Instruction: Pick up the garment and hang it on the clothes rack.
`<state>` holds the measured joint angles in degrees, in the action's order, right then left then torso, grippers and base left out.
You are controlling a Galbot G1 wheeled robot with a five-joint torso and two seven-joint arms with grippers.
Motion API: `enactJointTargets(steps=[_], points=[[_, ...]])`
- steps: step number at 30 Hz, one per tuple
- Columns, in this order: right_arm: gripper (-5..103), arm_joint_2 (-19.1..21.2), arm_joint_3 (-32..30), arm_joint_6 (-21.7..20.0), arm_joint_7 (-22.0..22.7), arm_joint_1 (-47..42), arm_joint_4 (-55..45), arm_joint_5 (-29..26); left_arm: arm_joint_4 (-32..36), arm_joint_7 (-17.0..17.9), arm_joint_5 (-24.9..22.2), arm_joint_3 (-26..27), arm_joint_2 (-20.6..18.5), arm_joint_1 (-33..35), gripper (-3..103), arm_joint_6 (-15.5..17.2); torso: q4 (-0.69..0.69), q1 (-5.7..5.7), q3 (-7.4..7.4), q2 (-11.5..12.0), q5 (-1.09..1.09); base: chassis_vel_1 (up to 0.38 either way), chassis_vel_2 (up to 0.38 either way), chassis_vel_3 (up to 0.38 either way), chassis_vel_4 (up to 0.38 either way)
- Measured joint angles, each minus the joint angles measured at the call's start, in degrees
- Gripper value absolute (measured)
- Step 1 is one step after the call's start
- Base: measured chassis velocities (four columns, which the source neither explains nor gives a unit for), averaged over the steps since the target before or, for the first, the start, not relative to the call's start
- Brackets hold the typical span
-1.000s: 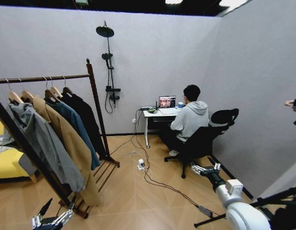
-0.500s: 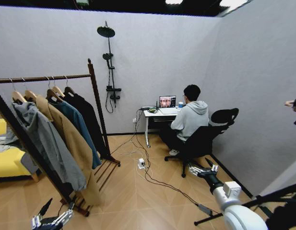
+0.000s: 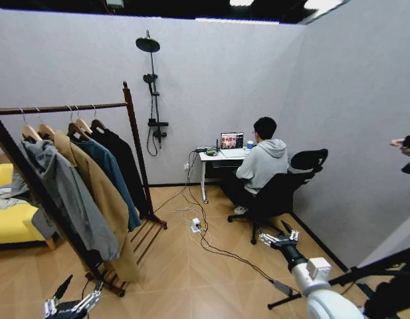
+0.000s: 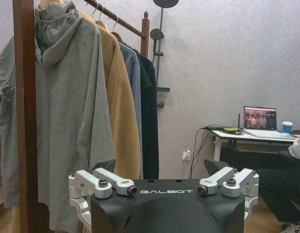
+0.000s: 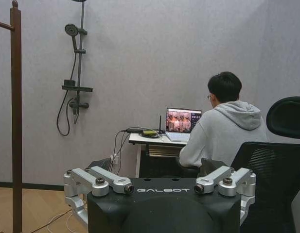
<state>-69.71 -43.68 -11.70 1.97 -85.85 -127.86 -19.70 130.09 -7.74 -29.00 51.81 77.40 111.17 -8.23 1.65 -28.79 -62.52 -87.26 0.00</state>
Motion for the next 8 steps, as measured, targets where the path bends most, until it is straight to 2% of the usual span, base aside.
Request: enactJointTargets(steps=[3, 8], points=[[100, -0.3, -0.2, 0.2, 0.1, 0.0, -0.4, 0.1, 0.0, 0.0, 0.0, 0.0, 0.0, 0.0, 100, 0.0, 0.00, 0.00, 0.00, 0.0, 0.00, 0.016, -0.013, -0.024, 0.013], [100, -0.6, -0.3, 0.6, 0.1, 0.1, -0.4, 0.9, 0.0, 0.0, 0.0, 0.0, 0.0, 0.0, 100, 0.0, 0.00, -0.01, 0.00, 0.0, 0.00, 0.123, -0.096, -0.092, 0.099]])
